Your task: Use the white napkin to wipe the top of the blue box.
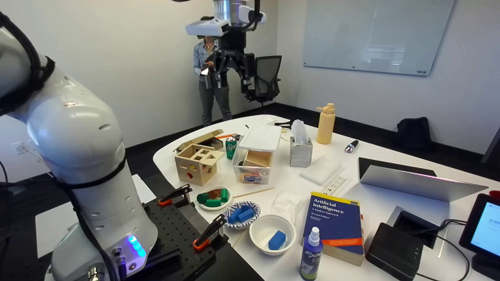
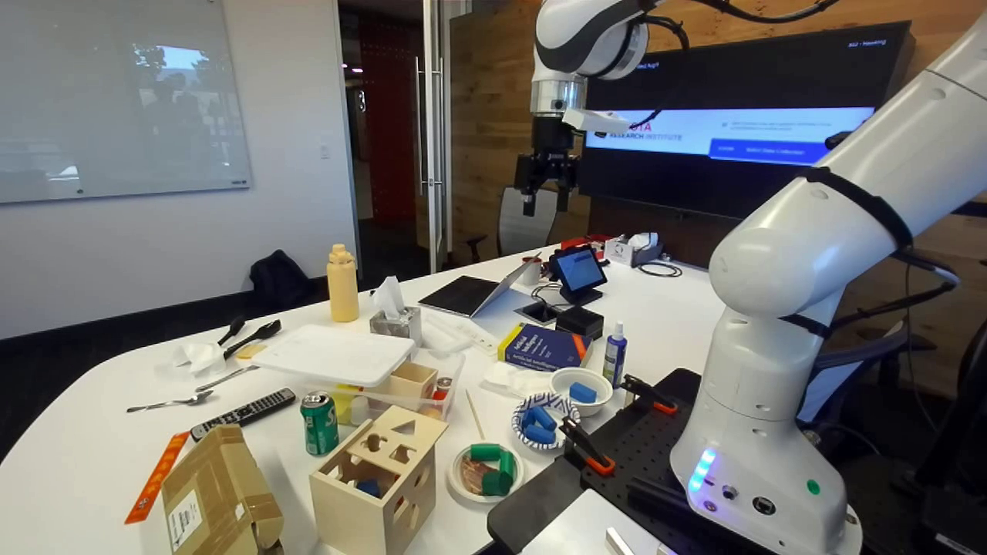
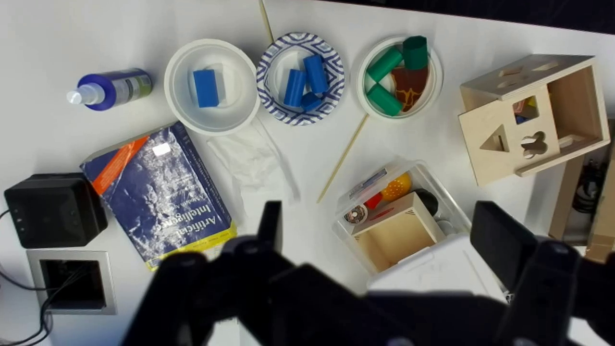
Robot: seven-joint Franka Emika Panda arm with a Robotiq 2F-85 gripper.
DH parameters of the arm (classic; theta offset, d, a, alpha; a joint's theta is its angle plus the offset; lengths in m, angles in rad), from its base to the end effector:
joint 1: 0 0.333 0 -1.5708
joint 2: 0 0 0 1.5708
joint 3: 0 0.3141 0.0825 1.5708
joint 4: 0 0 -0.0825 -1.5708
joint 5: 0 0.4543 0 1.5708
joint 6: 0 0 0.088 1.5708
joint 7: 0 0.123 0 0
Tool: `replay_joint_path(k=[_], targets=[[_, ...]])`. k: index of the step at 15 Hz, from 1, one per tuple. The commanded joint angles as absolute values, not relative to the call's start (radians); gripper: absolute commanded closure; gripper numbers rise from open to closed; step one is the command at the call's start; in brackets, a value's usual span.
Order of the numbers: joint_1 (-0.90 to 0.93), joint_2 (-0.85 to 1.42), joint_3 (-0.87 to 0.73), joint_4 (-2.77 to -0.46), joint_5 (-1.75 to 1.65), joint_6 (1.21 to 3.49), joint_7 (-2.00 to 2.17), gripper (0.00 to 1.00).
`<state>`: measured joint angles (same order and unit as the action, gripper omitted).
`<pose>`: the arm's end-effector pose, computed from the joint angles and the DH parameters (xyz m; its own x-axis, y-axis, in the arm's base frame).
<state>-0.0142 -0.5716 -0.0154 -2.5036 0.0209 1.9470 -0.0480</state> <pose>0.4433 -0.0112 0.4368 0.9998 0.0130 0.0161 0.0135 -0.9995 -0.0271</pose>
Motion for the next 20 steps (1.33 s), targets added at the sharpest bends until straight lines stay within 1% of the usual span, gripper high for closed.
replay_joint_path(k=[1, 7, 11, 16, 20], targets=[[-0.006, -0.434, -0.039, -2.482, 0.019, 2.063, -0.098, 0.00], [-0.022, -0.083, -0.105, -2.417, 0.032, 2.334, -0.262, 0.00], [-0.054, 0.163, -0.112, -2.342, 0.039, 2.449, -0.341, 0.00], [-0.111, 0.414, -0.079, -2.203, 0.011, 2.478, -0.367, 0.00], [-0.137, 0.546, -0.065, -2.114, -0.023, 2.474, -0.352, 0.00]])
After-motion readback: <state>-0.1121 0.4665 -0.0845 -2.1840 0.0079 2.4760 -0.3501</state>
